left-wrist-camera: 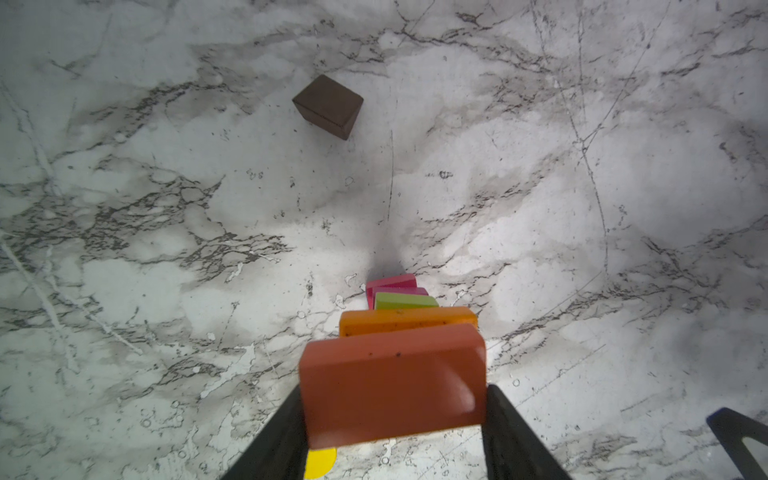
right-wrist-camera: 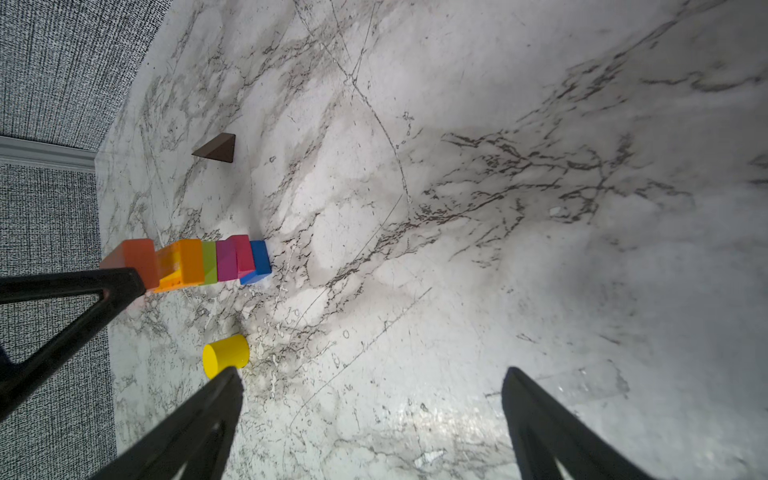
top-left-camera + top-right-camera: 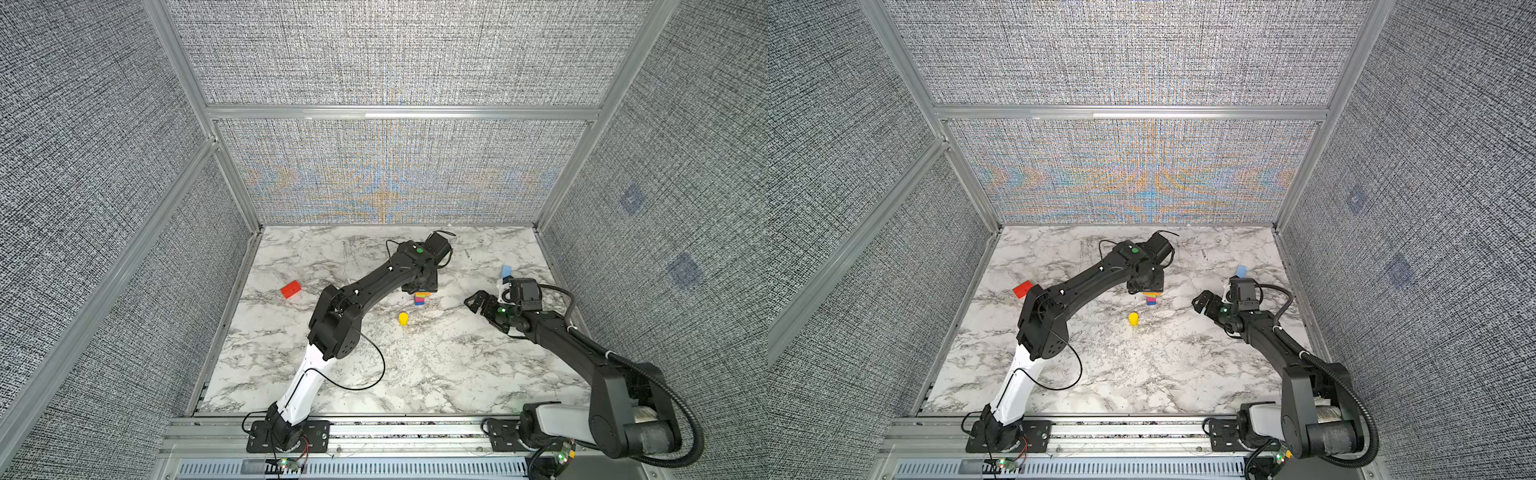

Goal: Build the wood block tower
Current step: 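Lower the orange-red brick onto the Supermarket block with the left gripper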

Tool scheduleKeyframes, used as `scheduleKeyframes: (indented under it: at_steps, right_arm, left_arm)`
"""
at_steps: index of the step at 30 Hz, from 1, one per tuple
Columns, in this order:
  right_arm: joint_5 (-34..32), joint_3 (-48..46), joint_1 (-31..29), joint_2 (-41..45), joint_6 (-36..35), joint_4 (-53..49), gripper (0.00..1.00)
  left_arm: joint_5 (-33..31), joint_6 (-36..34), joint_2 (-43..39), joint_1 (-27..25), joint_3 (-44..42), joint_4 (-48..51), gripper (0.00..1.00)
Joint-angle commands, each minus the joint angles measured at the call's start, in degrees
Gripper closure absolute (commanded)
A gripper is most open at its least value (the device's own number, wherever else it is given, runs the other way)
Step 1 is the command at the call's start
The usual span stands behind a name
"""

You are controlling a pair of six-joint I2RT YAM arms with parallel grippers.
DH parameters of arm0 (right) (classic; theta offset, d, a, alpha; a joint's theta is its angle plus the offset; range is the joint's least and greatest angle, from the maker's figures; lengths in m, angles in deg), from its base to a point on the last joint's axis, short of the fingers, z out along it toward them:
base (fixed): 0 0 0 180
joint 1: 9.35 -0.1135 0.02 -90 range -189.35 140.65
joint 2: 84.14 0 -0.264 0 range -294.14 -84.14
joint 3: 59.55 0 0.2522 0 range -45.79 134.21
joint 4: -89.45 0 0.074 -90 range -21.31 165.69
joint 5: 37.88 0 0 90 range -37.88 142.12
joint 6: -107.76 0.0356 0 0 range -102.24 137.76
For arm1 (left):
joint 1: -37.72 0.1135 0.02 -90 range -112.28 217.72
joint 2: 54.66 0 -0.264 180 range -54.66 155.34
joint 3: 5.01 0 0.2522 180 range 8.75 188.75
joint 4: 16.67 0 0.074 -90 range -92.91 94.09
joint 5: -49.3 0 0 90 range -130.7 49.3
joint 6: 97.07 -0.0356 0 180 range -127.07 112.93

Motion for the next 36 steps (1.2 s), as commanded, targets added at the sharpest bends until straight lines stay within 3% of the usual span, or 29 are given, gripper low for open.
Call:
scheduleKeyframes:
  at_steps: [1, 36]
  right_arm:
    - [0.6, -0.2, 0.0, -0.1, -0.4, 0.8, 0.01]
    - [1.4, -0.4, 0.1, -1.0, -0.5, 1.6, 0.01]
  left_arm:
    - [0.2, 0.4, 0.3, 0.1, 0.6, 0.4, 0.51]
    - [0.9, -0.3, 2.4, 0.1, 2.8, 1.1, 0.45]
